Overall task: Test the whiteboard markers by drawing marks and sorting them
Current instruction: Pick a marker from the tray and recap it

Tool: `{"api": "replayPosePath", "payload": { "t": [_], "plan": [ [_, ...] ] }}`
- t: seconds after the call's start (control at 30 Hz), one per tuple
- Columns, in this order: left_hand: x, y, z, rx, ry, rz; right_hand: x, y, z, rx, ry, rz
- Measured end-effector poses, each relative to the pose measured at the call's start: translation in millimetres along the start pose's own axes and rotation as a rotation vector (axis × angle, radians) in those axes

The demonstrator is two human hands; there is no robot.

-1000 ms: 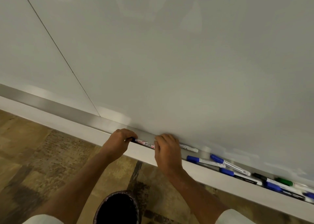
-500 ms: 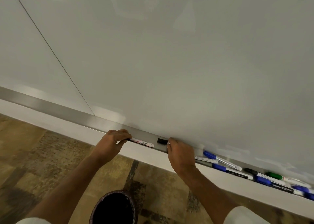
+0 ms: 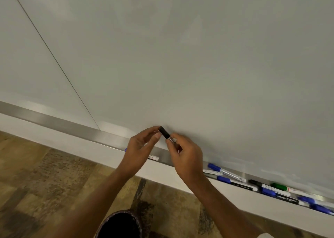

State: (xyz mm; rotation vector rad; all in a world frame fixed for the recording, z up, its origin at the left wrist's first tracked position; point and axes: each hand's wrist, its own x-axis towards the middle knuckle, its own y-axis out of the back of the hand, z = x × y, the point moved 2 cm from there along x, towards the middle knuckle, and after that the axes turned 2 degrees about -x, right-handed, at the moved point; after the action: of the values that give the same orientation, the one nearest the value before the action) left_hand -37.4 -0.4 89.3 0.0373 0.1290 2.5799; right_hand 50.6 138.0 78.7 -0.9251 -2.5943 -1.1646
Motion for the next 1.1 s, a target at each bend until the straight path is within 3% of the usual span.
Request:
{"api": "replayPosePath", "payload": {
  "t": [0.2, 0.3, 0.43, 0.63, 1.1],
  "plan": [
    [-18, -46, 80, -0.319, 0.026, -0.163, 13, 86, -41, 0.273, -0.101, -0.052],
    [-24, -59, 108, -0.403, 0.011, -0.247, 12, 124, -52, 0.445, -0.16, -0.159],
    [-42, -97, 161, -0.465, -0.016, -0.305, 4, 191, -66, 0.678, -0.199, -0.151],
    [-65, -157, 219, -0.482, -0.071, -0.365, -13, 258, -67, 0.671, -0.15, 0.035],
    [-104, -271, 303, -0.522, -0.185, -0.249, -27, 382, -55, 0.493, -0.059, 0.322]
  ]
}}
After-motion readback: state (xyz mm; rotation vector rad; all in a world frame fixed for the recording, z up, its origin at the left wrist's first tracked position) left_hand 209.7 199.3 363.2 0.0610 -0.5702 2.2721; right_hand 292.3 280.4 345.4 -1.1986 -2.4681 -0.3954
